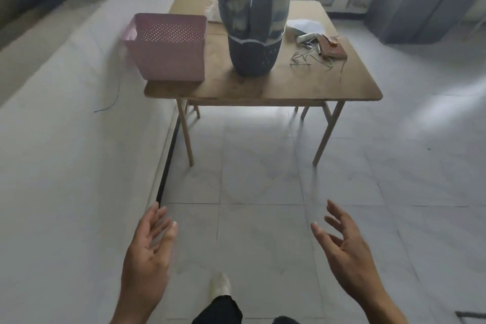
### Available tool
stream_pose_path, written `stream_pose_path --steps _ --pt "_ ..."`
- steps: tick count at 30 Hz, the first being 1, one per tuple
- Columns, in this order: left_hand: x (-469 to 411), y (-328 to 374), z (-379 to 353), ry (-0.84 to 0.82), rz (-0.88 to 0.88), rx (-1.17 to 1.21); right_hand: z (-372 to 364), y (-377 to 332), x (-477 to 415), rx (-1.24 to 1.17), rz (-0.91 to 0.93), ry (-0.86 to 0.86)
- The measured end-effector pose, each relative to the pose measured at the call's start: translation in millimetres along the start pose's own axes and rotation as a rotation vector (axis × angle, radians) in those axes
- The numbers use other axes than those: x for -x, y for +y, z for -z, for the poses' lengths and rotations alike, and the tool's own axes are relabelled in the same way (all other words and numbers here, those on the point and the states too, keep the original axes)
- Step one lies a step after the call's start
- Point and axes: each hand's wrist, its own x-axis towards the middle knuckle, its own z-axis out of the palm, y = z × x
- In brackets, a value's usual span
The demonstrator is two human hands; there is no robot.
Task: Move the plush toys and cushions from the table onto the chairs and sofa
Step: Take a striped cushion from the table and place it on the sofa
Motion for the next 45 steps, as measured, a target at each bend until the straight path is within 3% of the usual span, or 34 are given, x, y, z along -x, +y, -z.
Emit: stream_pose_path --steps 8,14,18,20,24,29,33,37,40,45 --pt "-212.4 97.4 -86.4 -0.142 -0.172 -0.135 -13.1 -64.7 -183.2 -0.044 -0.006 0.169" --pt "-328.2 115.3 -181.3 -0.142 -0.092 -0.153 -36.4 -60.4 -342.1 -0.048 -0.039 0.103" --pt "-399.8 158.9 -233.8 -0.166 -0.089 -0.186 -35.7 -101.5 -464.9 -0.092 0.021 0.011" --pt "-442.6 195.6 -252.5 -0.128 -0.201 -0.223 -31.7 -137.8 -528.3 -0.115 0.123 -0.034" --pt "-529.0 280.9 -277.0 0.044 -0.595 -0.381 -36.0 -211.6 -638.8 -0.043 0.343 -0.073" --pt "-636.1 366.7 -309.8 0.061 -0.981 -0.646 -70.7 -254.4 -731.2 -0.003 0.515 -0.121" --pt "-706.1 379.9 -344.8 -0.142 -0.885 -0.900 -104.2 -257.6 -758.9 -0.049 0.336 -0.099" --pt "-734.0 343.7 -343.4 -0.064 -0.953 -1.154 -97.4 -251.7 -780.3 -0.214 0.147 -0.025" --pt "-747.4 317.9 -325.9 -0.034 -0.906 -1.305 -85.5 -249.5 -782.7 -0.345 0.058 0.102" --pt "-761.6 291.1 -303.2 -0.081 -0.494 -1.504 -73.7 -233.4 -774.8 -0.618 0.004 0.228"
